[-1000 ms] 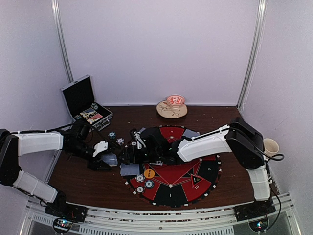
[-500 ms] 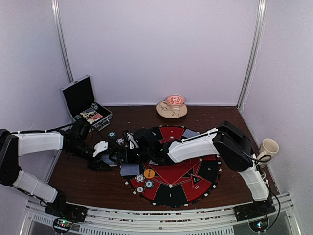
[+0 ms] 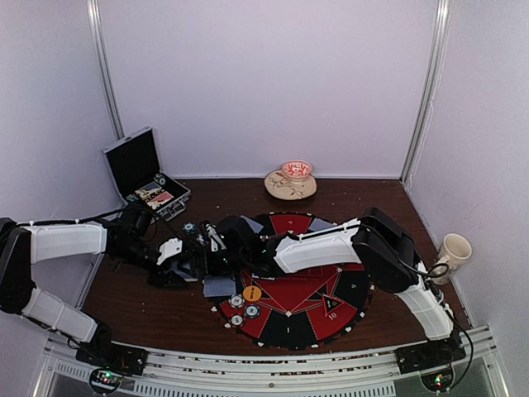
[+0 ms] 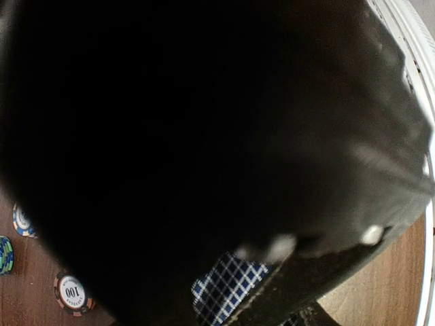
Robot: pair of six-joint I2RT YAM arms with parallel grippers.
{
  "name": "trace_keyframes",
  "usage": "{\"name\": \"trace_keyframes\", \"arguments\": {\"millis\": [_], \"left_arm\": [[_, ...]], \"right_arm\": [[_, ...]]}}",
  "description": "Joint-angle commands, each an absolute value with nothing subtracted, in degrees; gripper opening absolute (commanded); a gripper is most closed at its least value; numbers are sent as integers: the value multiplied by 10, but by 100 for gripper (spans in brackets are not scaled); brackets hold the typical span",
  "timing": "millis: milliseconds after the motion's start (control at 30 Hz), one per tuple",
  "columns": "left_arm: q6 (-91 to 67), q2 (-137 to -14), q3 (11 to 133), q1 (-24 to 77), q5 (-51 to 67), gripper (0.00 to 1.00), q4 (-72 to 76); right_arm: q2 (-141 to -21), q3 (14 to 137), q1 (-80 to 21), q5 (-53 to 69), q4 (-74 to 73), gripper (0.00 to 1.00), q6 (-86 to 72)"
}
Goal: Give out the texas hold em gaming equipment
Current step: Pick up the poker card from the face-down deck piles.
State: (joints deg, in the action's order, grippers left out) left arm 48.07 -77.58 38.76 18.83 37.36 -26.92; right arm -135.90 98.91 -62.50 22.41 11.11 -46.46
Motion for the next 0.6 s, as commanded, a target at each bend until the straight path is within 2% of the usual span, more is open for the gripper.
{"name": "trace_keyframes", "arguments": {"millis": [0,167,367,567], "left_arm": [[484,-771,389,186,387,52,-257],[485,-772,389,186,387,52,-257],[485,-771,388,186,387,52,-257],[485,-774,389,187,386,52,-257]], "right_arm": [[-1375,1013,-629,206,71,87,-453],[-1366,1006,-627,186,41,80,-439],[-1328,951,-616,171,53,64,-439],[-1297,934,-613,170,46,56,-429]]}}
